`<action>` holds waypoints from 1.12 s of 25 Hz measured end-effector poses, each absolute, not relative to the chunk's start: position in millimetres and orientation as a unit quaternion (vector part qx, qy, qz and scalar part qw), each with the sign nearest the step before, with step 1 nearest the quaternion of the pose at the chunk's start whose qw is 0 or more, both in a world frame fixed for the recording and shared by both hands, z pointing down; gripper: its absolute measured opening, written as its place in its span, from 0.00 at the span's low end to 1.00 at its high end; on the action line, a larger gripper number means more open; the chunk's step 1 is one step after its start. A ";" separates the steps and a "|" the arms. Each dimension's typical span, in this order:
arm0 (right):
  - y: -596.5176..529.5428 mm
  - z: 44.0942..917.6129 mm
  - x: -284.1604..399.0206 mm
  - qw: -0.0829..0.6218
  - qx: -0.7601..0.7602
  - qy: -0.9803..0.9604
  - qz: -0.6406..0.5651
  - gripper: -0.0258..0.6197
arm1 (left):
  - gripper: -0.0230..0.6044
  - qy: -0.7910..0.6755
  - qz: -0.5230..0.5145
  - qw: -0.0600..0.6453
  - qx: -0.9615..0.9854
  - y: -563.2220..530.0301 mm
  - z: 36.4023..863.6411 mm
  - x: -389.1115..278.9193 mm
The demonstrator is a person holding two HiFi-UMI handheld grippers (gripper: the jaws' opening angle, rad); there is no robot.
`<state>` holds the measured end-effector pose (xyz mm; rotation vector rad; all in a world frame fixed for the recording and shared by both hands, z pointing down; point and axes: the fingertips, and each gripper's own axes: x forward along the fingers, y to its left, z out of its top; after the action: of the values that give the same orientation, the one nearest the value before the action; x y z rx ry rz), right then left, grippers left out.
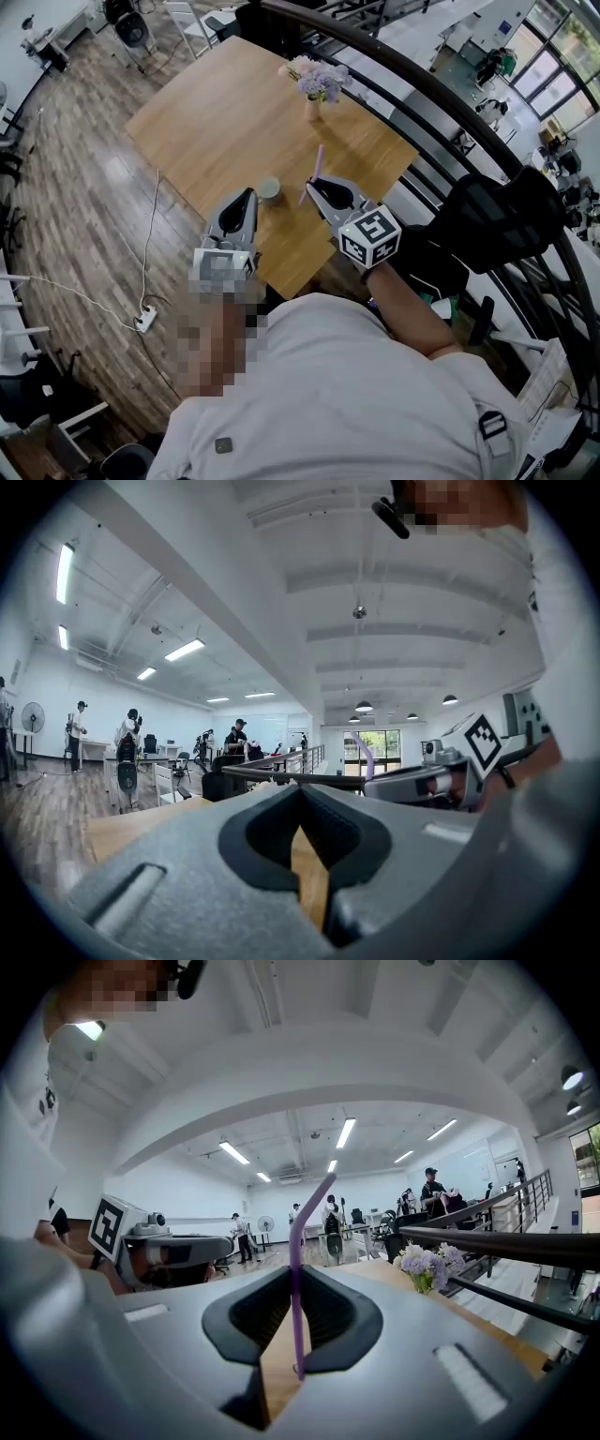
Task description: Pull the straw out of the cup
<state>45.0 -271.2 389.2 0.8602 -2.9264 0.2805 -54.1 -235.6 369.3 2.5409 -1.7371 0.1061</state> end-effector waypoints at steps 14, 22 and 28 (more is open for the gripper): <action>-231.6 380.8 42.8 0.040 0.254 -0.962 0.097 0.11 | 0.04 -0.584 0.042 0.028 0.810 -181.0 359.3 -61.9; -174.6 365.9 22.5 0.036 0.257 -0.962 0.086 0.11 | 0.04 -0.579 0.036 0.028 0.814 -117.7 349.5 -94.8; -109.1 357.1 -2.1 0.034 0.266 -0.961 0.072 0.11 | 0.04 -0.567 0.034 0.029 0.823 -48.1 348.2 -123.5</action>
<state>-2.1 -109.1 357.1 0.8188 -2.9547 0.2202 -123.5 -48.1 348.2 2.5384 -1.7480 0.1061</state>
